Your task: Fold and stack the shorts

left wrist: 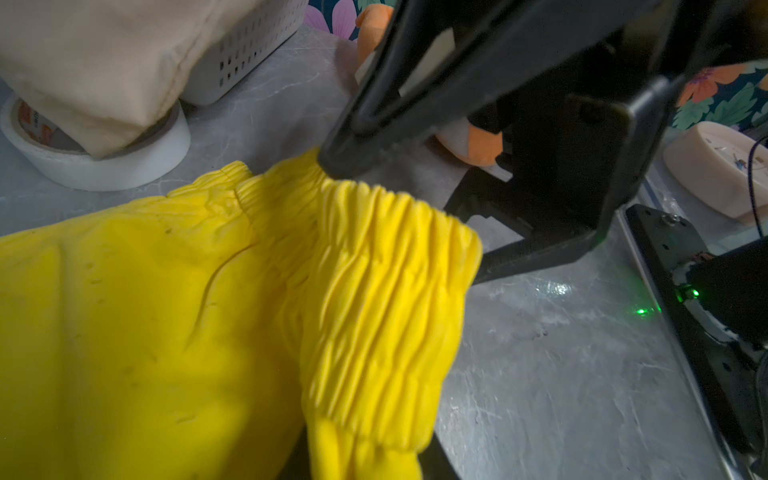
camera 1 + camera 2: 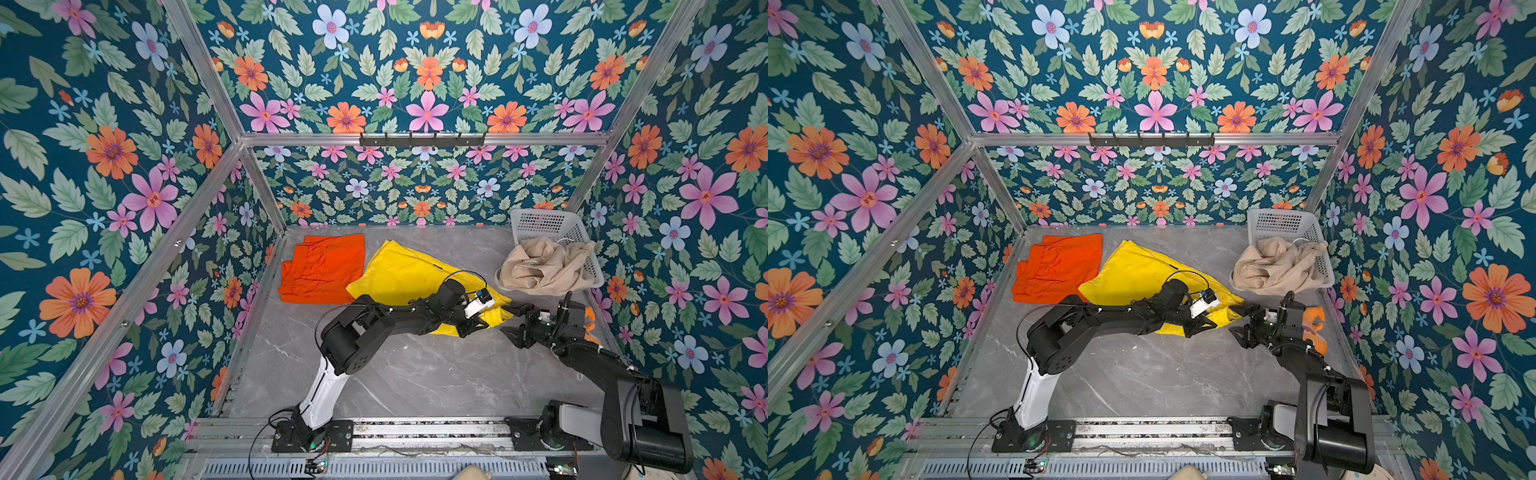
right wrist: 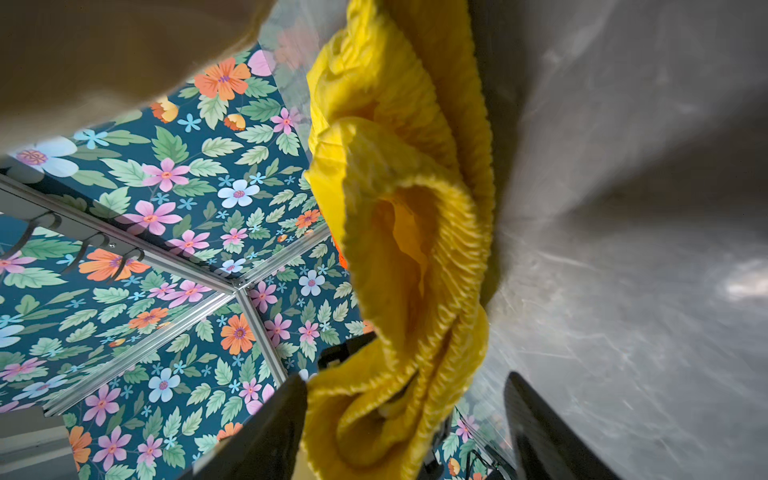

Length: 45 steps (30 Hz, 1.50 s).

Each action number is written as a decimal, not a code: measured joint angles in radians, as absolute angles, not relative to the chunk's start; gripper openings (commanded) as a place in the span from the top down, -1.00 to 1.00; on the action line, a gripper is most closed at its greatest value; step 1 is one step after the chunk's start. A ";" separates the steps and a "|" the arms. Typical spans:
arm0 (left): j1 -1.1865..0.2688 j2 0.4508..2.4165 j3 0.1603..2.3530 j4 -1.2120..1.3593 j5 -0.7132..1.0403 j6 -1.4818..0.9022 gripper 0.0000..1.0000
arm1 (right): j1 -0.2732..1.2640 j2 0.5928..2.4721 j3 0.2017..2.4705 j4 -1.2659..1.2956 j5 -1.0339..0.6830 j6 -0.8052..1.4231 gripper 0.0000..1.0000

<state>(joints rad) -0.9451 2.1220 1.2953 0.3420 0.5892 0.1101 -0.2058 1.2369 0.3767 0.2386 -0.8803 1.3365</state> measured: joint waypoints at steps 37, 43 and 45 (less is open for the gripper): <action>-0.664 1.759 1.216 0.117 0.496 -0.290 -0.18 | -0.110 1.133 0.880 -0.808 -0.553 0.638 0.85; -0.498 1.743 1.172 -0.073 0.376 -0.341 -0.19 | -0.109 1.192 1.130 -1.066 -0.415 0.455 0.86; -0.474 1.751 1.161 -0.101 0.373 -0.344 -0.19 | -0.108 1.219 1.194 -1.119 -0.380 0.416 0.86</action>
